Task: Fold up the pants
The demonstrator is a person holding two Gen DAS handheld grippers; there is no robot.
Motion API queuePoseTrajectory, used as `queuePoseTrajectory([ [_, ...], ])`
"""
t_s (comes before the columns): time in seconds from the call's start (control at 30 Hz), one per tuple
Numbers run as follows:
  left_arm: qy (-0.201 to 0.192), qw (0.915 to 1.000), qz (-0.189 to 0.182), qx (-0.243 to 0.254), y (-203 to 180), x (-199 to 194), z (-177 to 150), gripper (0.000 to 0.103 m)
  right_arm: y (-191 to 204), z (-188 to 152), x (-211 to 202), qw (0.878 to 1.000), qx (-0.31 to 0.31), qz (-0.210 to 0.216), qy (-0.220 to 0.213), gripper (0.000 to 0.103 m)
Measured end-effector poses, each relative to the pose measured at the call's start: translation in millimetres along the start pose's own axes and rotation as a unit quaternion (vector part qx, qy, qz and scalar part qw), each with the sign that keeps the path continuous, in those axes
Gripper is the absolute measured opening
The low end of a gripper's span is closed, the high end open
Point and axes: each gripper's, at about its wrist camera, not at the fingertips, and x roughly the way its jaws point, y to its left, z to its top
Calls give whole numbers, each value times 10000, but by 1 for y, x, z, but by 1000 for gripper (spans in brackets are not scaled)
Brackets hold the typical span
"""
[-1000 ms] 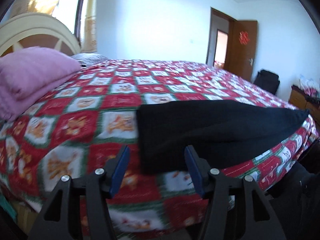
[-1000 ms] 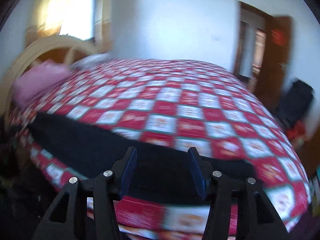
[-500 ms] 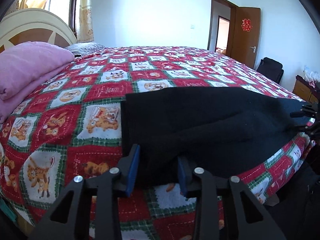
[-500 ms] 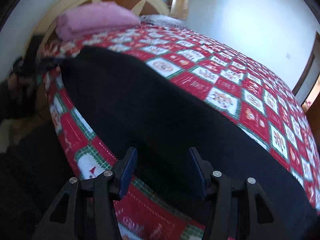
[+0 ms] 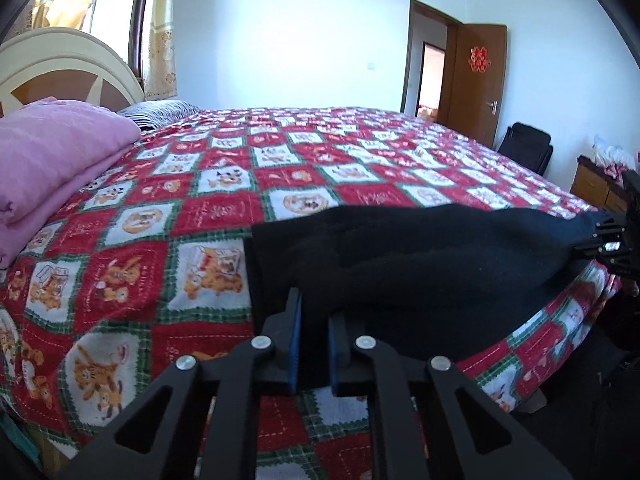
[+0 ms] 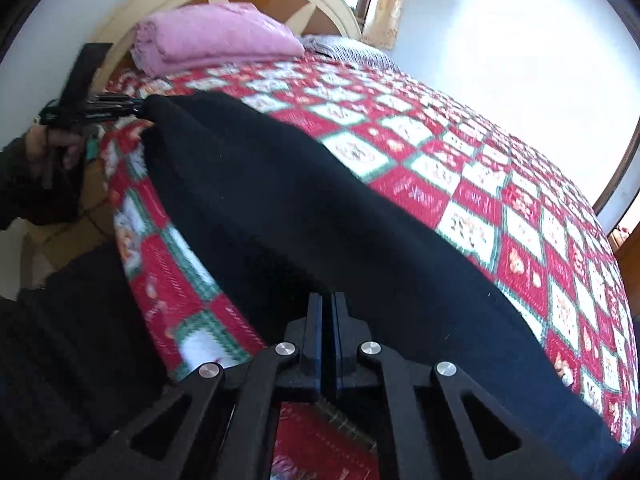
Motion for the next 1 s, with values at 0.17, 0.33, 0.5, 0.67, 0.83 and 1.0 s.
queuePoseTrajectory([
  [0.17, 225, 9997, -10, -7, 6, 10, -18, 12, 14, -15, 21, 9990, -297, -117, 310, 4],
  [0.33, 234, 9997, 86, -41, 9, 11, -28, 32, 21, -25, 38, 9974, -460, -121, 540, 5],
  [0.5, 220, 9982, 518, 183, 19, -3, -31, 56, 5, -22, 26, 9978, -171, 72, 640, 39],
  [0.67, 230, 9924, 1183, 252, 31, -10, -33, 57, -22, -16, 4, 9982, 344, 264, 416, 42],
  [0.83, 111, 9861, 1656, 14, 42, -18, -29, 57, -29, 0, -5, 9982, 536, 204, 193, 42],
  [1.0, -414, 9908, 1283, -118, 22, -31, -7, 57, -29, 19, 6, 9968, 697, 367, 155, 42],
])
